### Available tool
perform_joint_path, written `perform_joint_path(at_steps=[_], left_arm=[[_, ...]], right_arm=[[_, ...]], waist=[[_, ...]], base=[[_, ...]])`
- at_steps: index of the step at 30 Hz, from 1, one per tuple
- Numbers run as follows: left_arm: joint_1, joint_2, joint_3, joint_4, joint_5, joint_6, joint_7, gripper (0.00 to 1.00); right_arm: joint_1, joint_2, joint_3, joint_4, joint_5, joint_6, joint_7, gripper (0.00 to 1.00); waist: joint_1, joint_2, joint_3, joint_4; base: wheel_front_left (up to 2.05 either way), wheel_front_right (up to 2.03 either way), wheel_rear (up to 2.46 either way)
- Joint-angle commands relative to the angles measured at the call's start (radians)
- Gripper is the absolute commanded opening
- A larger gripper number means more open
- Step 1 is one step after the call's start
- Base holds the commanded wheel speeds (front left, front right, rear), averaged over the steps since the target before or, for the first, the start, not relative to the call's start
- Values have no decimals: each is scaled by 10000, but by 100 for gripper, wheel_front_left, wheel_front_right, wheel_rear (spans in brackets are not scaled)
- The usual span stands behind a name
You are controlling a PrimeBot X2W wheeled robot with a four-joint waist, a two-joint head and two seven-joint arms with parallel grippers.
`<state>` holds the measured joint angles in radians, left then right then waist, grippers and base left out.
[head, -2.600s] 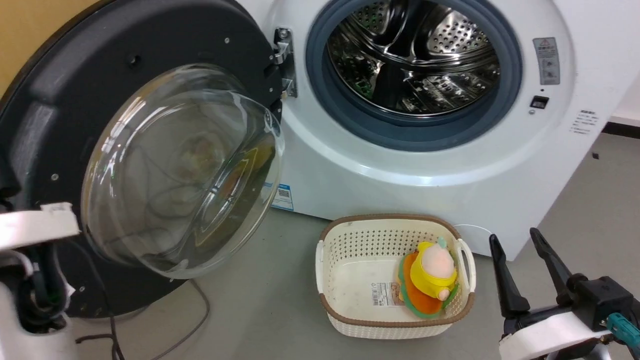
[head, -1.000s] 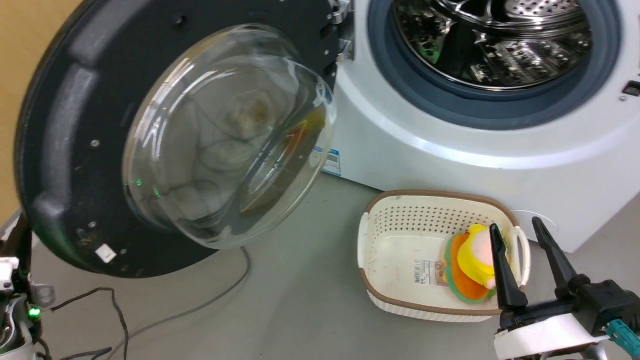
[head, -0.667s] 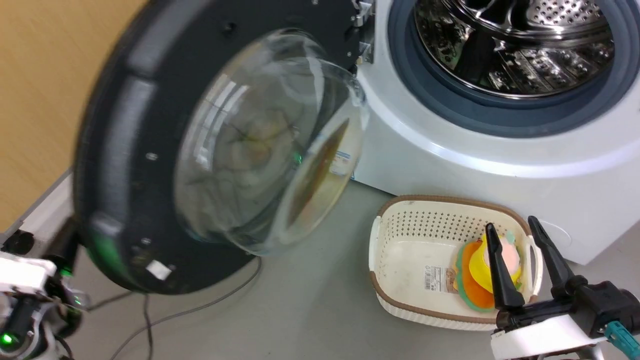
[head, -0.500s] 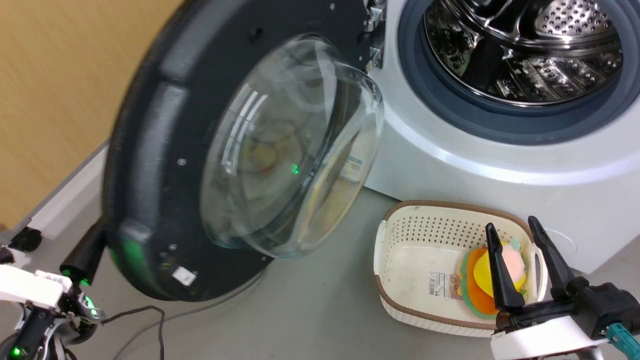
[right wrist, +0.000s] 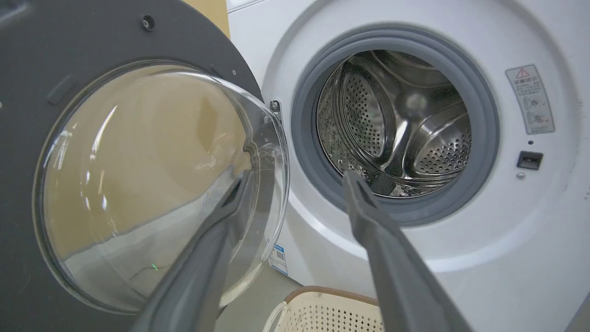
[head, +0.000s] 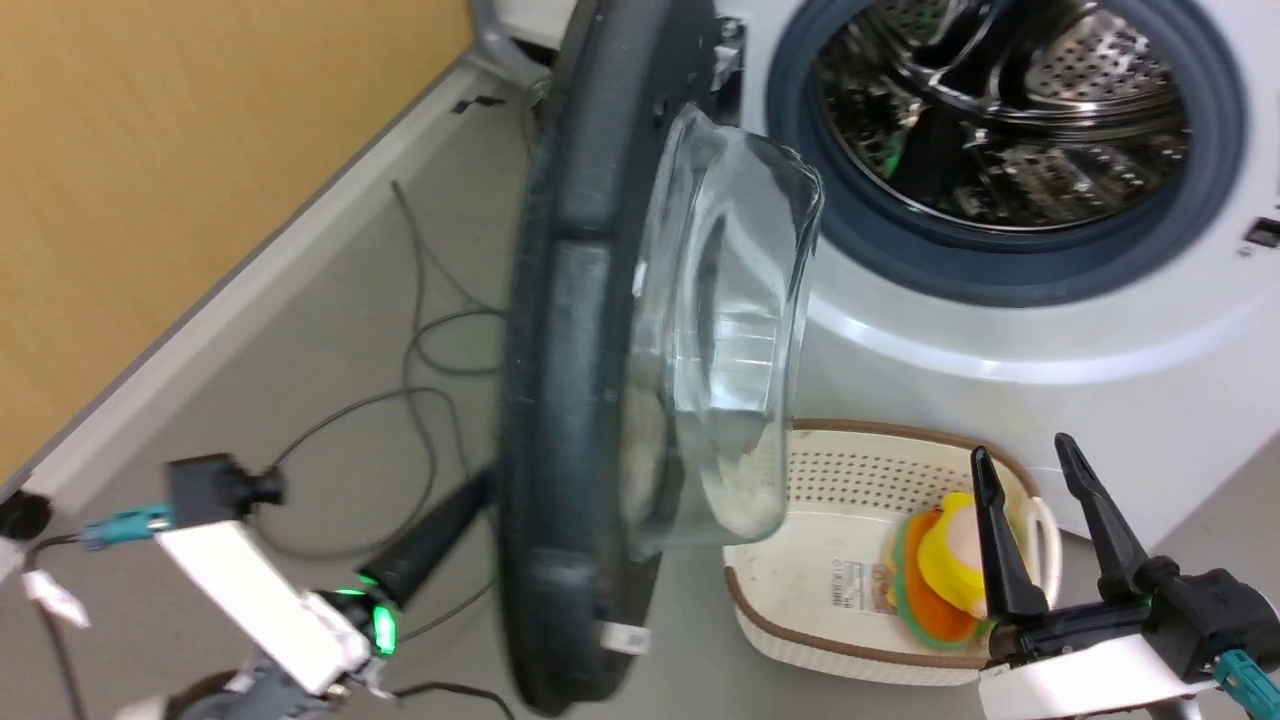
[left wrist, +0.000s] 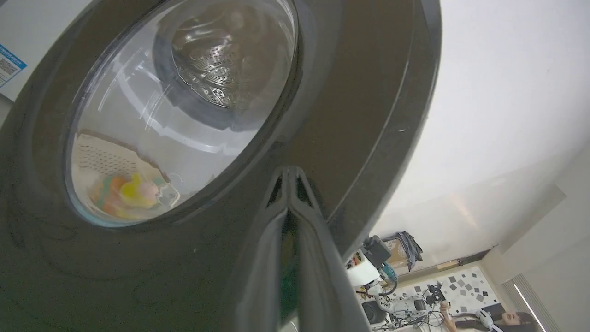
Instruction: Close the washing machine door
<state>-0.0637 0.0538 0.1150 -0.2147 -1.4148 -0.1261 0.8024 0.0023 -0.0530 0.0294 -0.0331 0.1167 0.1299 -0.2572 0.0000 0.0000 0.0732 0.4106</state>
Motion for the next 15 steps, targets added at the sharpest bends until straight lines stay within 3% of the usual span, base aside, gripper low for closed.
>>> perform_joint_path(at_steps=[1, 9, 15], left_arm=[[157, -17, -239, -99, 75, -45, -34, 0], [157, -25, -2092, -173, 415, -46, -794, 0], [-159, -29, -3375, 410, 735, -46, -2003, 0]], right_arm=[[24, 28, 14, 22, 68, 8, -45, 100], [64, 28, -63, 41, 170, 8, -45, 100], [115, 28, -167, 56, 258, 8, -45, 100]], waist=[[0, 0, -96, -242], [0, 0, -172, -1315], [0, 0, -110, -2010]], base=[[0, 0, 0], [0, 0, 0], [0, 0, 0]])
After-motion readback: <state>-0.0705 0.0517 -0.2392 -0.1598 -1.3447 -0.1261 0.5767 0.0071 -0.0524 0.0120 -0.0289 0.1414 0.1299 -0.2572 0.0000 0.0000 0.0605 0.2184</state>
